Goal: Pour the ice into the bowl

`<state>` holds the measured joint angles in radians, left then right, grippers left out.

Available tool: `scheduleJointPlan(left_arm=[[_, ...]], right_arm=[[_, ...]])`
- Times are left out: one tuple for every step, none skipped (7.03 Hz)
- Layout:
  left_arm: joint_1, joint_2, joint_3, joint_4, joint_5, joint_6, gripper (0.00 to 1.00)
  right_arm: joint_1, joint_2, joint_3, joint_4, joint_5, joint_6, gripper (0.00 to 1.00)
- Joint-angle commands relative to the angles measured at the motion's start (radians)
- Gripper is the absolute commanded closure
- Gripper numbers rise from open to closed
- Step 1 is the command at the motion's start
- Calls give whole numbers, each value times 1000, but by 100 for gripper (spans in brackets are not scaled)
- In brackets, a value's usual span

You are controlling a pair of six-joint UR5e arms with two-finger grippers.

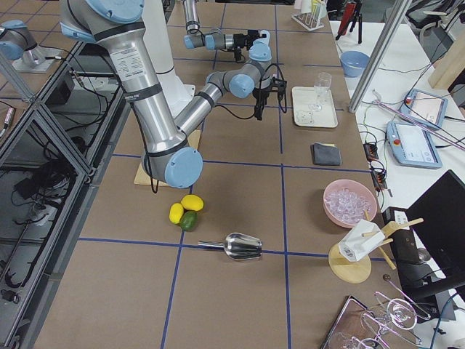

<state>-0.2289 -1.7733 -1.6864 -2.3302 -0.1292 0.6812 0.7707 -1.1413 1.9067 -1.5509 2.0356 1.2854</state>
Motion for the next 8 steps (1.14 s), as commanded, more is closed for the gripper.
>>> scheduleJointPlan(left_arm=[[6,0,37,-172,-4,-2,100],[14,1,57,-240,-6,3,100],[14,3,59,-248,-6,8,100],[13,20,60,-248,-6,11,100],[13,58,51,-267,-9,67,100],[13,104,62,-356,-6,101,100],[13,145,63,-432,-6,162,100],[13,187,91,-510,3,205,100]], right_arm=[[-1,0,0,0,0,0,0],[-1,0,0,0,0,0,0],[-1,2,0,0,0,0,0],[-1,2,0,0,0,0,0],[-1,5,0,0,0,0,0],[-1,9,0,0,0,0,0],[-2,9,0,0,0,0,0],[-2,8,0,0,0,0,0]])
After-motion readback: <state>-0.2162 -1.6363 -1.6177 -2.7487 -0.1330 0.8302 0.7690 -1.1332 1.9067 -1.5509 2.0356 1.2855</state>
